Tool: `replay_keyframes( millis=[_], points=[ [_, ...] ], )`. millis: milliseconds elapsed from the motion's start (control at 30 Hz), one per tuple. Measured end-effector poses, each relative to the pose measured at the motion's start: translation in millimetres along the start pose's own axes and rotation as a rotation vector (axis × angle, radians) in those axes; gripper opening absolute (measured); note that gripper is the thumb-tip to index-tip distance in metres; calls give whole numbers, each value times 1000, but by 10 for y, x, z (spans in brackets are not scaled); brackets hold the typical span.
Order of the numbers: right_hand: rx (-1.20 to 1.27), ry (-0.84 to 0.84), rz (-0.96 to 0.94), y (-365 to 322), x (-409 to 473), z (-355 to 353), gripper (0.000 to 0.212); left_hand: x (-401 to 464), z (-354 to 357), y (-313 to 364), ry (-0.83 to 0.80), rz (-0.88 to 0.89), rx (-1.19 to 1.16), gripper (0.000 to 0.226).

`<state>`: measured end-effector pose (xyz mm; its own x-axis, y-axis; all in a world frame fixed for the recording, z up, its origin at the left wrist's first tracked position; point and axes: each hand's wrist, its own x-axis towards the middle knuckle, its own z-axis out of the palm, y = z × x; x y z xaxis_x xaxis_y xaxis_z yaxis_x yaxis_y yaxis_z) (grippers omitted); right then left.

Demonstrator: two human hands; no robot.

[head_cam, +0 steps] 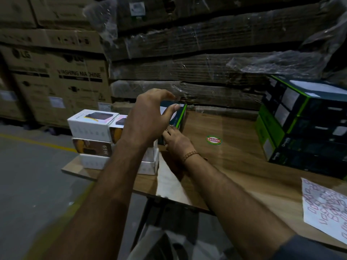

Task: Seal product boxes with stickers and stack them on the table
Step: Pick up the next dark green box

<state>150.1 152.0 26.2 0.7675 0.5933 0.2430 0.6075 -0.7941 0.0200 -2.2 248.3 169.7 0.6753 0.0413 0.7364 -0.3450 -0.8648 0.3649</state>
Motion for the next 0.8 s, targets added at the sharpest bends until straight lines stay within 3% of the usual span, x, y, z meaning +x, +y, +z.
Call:
replay_keyframes(
  millis=[167, 467, 800],
  points=[
    [-32, 76, 75, 247, -315, -119, 77, -27, 42, -53, -35, -19, 29, 41],
    [61, 208, 247, 636, -1442, -346, 66, -79, 221, 183, -57, 40, 17, 37],
    [33, 259, 383, 773, -2372, -517, 66, -444, 758, 529, -346, 0, -84, 44]
  ],
)
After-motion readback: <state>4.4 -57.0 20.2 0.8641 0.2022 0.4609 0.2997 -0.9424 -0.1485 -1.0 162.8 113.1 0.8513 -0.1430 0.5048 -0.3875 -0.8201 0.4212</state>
